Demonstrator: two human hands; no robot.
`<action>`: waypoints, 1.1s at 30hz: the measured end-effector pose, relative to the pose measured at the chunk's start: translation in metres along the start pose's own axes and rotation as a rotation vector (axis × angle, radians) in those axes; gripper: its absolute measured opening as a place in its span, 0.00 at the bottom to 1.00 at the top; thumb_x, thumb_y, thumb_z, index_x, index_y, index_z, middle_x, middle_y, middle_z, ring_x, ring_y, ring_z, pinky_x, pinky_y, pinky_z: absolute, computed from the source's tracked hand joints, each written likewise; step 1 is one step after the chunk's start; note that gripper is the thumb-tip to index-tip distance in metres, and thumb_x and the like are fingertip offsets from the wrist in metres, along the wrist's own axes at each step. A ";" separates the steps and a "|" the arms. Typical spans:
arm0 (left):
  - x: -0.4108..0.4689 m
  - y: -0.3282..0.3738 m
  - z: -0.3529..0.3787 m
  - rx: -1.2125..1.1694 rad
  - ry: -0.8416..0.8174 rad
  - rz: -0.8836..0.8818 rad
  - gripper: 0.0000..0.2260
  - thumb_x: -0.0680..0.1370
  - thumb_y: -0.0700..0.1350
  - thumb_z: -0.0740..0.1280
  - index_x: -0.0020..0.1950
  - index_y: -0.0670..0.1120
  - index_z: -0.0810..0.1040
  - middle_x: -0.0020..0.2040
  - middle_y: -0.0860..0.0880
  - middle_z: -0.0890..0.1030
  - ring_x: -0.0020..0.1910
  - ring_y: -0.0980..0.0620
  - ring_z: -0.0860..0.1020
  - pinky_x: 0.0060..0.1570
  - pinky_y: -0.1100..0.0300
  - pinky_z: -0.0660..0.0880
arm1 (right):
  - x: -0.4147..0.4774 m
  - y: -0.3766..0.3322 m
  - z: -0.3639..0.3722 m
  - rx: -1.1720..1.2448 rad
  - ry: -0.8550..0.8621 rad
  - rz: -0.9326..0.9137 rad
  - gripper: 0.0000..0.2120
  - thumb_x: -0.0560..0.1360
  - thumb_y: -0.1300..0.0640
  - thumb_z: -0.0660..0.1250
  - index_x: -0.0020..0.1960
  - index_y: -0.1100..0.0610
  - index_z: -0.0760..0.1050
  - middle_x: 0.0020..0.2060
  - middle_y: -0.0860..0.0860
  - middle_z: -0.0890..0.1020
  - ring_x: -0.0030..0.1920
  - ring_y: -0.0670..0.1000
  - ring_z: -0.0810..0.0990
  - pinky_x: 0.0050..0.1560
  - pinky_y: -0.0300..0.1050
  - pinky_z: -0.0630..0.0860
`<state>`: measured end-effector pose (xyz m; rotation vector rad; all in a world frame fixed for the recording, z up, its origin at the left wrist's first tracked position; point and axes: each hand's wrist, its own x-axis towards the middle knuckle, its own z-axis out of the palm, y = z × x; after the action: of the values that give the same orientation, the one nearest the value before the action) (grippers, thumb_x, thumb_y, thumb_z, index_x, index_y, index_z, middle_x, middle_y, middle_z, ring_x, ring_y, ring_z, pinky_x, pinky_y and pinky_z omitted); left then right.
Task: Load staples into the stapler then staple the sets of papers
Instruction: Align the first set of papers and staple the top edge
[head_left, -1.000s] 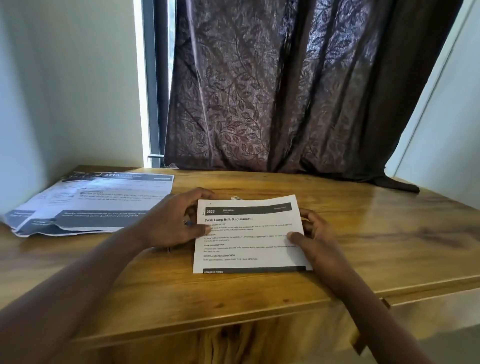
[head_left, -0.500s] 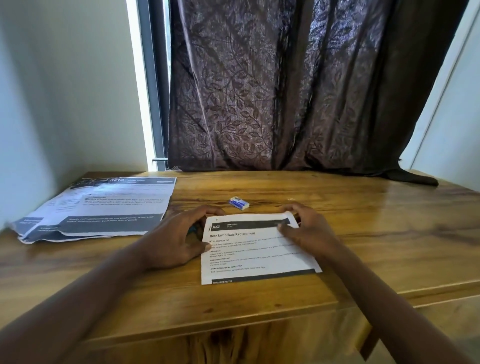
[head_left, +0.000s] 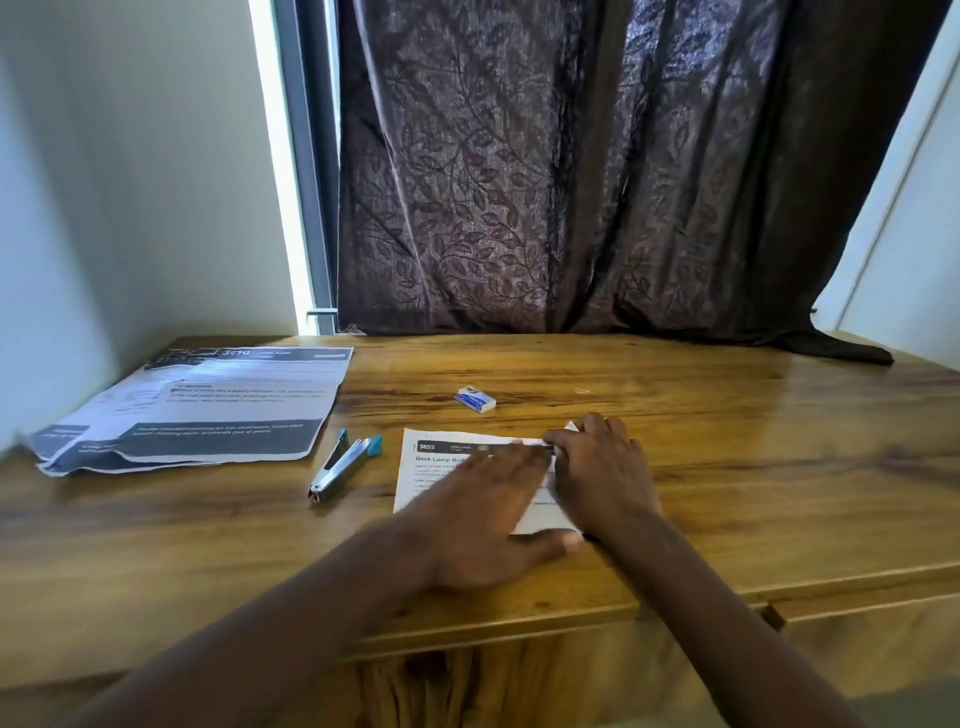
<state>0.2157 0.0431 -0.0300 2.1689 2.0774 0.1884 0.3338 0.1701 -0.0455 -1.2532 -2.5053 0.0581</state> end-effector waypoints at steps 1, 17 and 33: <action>0.007 0.005 0.006 0.037 -0.050 0.010 0.39 0.81 0.69 0.51 0.84 0.50 0.41 0.84 0.51 0.44 0.82 0.55 0.44 0.77 0.56 0.40 | 0.000 0.001 0.000 -0.006 -0.012 0.003 0.20 0.83 0.50 0.58 0.74 0.45 0.70 0.71 0.52 0.70 0.71 0.54 0.66 0.69 0.54 0.66; -0.003 -0.034 0.004 0.027 -0.079 -0.162 0.37 0.80 0.71 0.46 0.83 0.54 0.40 0.83 0.56 0.41 0.82 0.57 0.42 0.79 0.53 0.42 | 0.002 0.009 -0.004 0.054 -0.082 -0.046 0.19 0.84 0.50 0.55 0.74 0.43 0.69 0.75 0.44 0.70 0.75 0.50 0.65 0.73 0.57 0.59; -0.009 -0.044 0.009 0.050 -0.053 -0.103 0.30 0.84 0.62 0.44 0.83 0.52 0.40 0.84 0.53 0.41 0.82 0.55 0.41 0.81 0.51 0.44 | -0.116 -0.030 -0.021 -0.079 -0.209 -0.327 0.46 0.71 0.25 0.27 0.82 0.44 0.51 0.81 0.40 0.52 0.80 0.36 0.45 0.81 0.46 0.40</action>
<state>0.1738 0.0355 -0.0464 2.0640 2.1794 0.0681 0.3821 0.0584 -0.0526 -0.8885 -2.8874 0.0115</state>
